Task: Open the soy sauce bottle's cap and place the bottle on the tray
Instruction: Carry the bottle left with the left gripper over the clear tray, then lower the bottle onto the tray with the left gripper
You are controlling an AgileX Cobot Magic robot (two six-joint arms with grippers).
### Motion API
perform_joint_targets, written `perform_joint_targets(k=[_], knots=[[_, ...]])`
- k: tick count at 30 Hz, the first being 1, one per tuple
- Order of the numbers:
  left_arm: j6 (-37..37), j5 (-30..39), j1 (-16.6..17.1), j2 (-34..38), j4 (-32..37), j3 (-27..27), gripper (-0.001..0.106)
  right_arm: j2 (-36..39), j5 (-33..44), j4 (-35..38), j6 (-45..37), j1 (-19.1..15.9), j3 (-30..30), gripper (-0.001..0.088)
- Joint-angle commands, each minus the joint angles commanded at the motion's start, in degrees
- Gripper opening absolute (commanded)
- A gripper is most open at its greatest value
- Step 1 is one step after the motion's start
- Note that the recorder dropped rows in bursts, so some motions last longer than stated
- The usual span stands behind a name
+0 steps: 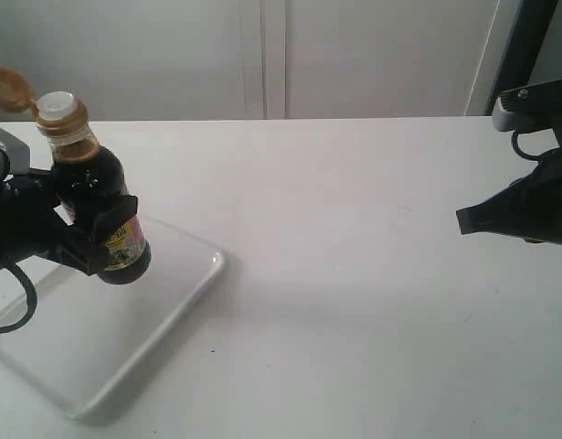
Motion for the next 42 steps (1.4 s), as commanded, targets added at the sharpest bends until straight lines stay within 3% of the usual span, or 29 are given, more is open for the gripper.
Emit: perform_joint_targets(k=[20,42], knots=[[5.2,-0.1,0.0,1.8,-8.2,3.9,0.0,0.0,0.0,0.1,0.0,0.0,0.0,0.0],[5.9,0.4,0.0,6.8,-9.3,3.9,0.0,0.0,-0.1,0.1,0.0,0.0,0.0,0.0]])
